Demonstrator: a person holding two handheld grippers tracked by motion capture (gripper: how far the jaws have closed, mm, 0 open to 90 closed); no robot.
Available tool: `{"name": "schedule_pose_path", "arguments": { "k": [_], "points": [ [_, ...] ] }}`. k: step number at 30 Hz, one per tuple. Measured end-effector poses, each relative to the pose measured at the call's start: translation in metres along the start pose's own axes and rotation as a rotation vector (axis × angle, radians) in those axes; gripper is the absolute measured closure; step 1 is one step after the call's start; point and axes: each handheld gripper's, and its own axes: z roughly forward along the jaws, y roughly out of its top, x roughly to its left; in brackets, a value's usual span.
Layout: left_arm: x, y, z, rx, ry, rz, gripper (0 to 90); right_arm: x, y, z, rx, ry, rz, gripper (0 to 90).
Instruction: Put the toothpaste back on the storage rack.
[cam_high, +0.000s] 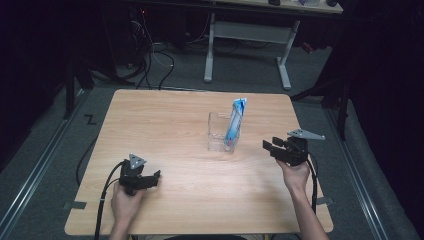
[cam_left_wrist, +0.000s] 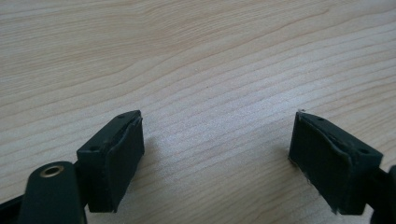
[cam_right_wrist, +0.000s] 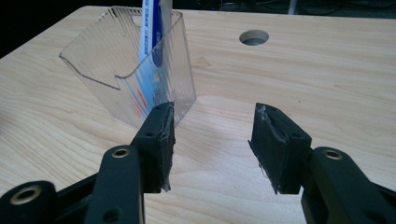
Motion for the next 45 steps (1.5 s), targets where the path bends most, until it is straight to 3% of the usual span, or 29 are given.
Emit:
{"name": "schedule_pose_path", "arguments": {
  "k": [24,45],
  "points": [
    [0.0,0.0,0.0,0.0,0.0,0.0,18.3,-0.015,-0.04,0.005,0.048,-0.062,0.05,49.5],
    [0.0,0.0,0.0,0.001,0.0,0.001,18.3,-0.016,-0.061,0.032,0.156,-0.151,-0.019,49.9]
  ]
}}
